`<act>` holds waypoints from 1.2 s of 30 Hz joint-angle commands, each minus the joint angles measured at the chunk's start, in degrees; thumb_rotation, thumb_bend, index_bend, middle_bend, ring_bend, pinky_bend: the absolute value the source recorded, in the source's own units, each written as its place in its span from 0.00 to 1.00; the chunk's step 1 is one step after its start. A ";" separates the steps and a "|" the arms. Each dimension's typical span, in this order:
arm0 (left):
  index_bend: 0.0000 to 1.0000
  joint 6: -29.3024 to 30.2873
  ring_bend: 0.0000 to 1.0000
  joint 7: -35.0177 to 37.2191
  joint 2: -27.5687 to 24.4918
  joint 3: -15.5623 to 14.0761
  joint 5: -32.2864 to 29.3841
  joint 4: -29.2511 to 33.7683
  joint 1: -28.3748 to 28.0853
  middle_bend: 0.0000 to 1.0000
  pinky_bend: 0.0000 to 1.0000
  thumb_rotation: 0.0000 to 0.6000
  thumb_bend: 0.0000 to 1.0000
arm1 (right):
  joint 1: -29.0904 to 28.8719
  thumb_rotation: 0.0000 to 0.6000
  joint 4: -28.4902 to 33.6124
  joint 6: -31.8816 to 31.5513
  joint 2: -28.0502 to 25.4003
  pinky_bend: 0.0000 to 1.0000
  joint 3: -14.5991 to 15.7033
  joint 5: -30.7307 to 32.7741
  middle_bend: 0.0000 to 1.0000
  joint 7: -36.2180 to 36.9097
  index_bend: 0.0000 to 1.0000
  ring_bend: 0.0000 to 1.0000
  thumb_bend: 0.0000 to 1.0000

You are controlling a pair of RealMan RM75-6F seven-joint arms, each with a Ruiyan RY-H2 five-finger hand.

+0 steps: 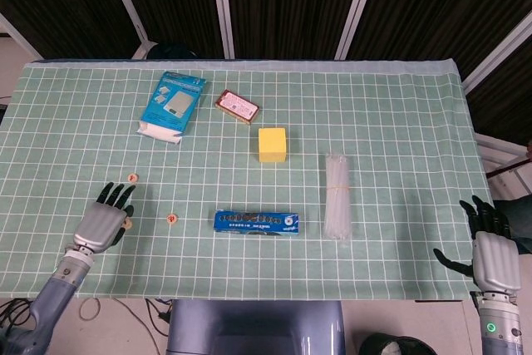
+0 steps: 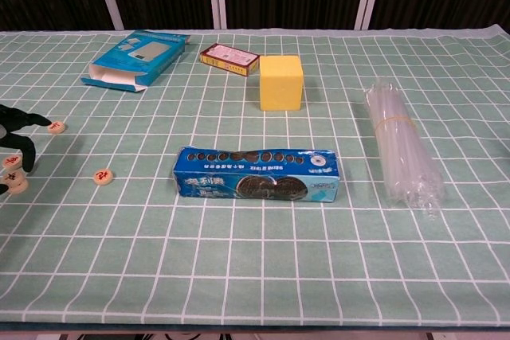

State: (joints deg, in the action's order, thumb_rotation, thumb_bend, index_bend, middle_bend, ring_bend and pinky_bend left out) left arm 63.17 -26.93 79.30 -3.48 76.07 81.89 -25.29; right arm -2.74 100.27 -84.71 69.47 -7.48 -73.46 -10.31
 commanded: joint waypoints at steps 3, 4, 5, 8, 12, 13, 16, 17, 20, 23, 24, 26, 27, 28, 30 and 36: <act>0.42 -0.05 0.00 -0.43 -0.13 0.17 -0.20 0.17 0.30 0.04 0.00 1.00 0.36 | -0.02 1.00 0.02 0.10 -0.03 0.00 -0.01 0.05 0.06 0.13 0.12 0.02 0.27; 0.42 -0.01 0.00 -0.49 -0.17 0.22 -0.19 0.23 0.36 0.04 0.00 1.00 0.36 | -0.03 1.00 0.02 0.09 -0.03 0.00 -0.02 0.03 0.06 0.14 0.12 0.02 0.27; 0.42 0.05 0.00 -0.56 -0.21 0.25 -0.13 0.30 0.41 0.04 0.00 1.00 0.36 | -0.03 1.00 0.00 0.06 -0.03 0.00 -0.03 0.01 0.06 0.14 0.12 0.02 0.27; 0.42 0.22 0.00 -0.81 -0.33 0.29 0.07 0.56 0.58 0.04 0.00 1.00 0.36 | 0.00 1.00 -0.03 -0.04 0.04 0.00 -0.08 0.05 0.06 0.16 0.12 0.02 0.27; 0.42 0.25 0.00 -0.95 -0.52 0.45 0.22 1.07 0.68 0.04 0.00 1.00 0.36 | 0.01 1.00 -0.03 -0.15 0.12 0.00 -0.16 0.14 0.06 0.06 0.12 0.02 0.27; 0.42 0.22 0.00 -1.01 -0.54 0.47 0.26 1.20 0.69 0.04 0.00 1.00 0.36 | 0.02 1.00 -0.02 -0.16 0.14 0.00 -0.17 0.19 0.06 0.07 0.12 0.02 0.27; 0.42 0.13 0.00 -1.60 -0.67 0.51 0.17 1.51 0.76 0.04 0.00 1.00 0.36 | 0.02 1.00 0.03 -0.16 0.18 0.00 -0.26 0.39 0.06 0.02 0.12 0.02 0.27; 0.42 0.11 0.00 -1.90 -0.68 0.54 0.07 1.63 0.80 0.04 0.00 1.00 0.36 | 0.02 1.00 0.03 -0.21 0.19 0.00 -0.29 0.41 0.06 0.00 0.12 0.02 0.27; 0.42 0.09 0.00 -2.14 -0.72 0.69 -0.11 1.97 0.90 0.04 0.00 1.00 0.36 | 0.05 1.00 -0.01 -0.33 0.23 0.00 -0.36 0.46 0.06 -0.03 0.12 0.02 0.27; 0.42 0.13 0.00 -2.45 -0.89 0.84 -0.02 2.53 0.87 0.04 0.00 1.00 0.36 | 0.08 1.00 0.02 -0.39 0.26 0.00 -0.44 0.59 0.06 0.03 0.12 0.02 0.27; 0.42 0.20 0.00 -2.57 -0.98 0.90 0.05 2.79 0.86 0.04 0.00 1.00 0.36 | 0.08 1.00 0.01 -0.42 0.27 0.00 -0.48 0.63 0.06 0.00 0.12 0.02 0.27; 0.40 0.46 0.00 -2.79 -1.17 1.19 0.27 3.51 0.74 0.04 0.00 1.00 0.36 | 0.09 1.00 -0.02 -0.55 0.33 0.00 -0.55 0.65 0.06 -0.09 0.12 0.02 0.27; 0.40 0.60 0.00 -2.83 -1.25 1.44 0.35 3.95 0.64 0.04 0.00 1.00 0.36 | 0.09 1.00 -0.04 -0.58 0.37 0.00 -0.55 0.64 0.06 -0.11 0.12 0.02 0.27; 0.39 0.95 0.00 -2.85 -1.31 1.96 0.55 4.72 0.41 0.04 0.00 1.00 0.36 | 0.09 1.00 -0.02 -0.57 0.40 0.00 -0.54 0.64 0.06 -0.15 0.12 0.02 0.27; 0.39 1.34 0.00 -3.14 -1.31 2.72 0.75 5.81 0.01 0.04 0.00 1.00 0.35 | 0.09 1.00 0.01 -0.58 0.41 0.00 -0.53 0.64 0.06 -0.23 0.12 0.02 0.27; 0.38 0.25 0.00 -5.96 -0.37 4.86 -0.23 8.70 -2.10 0.04 0.00 1.00 0.35 | 0.07 1.00 0.01 -0.52 0.41 0.00 -0.68 0.97 0.06 -0.27 0.12 0.02 0.27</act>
State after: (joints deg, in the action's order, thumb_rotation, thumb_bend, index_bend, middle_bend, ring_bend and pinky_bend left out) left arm 63.82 -32.26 78.58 0.88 76.21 90.00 -26.86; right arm -2.68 100.28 -85.23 69.89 -8.15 -72.48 -10.59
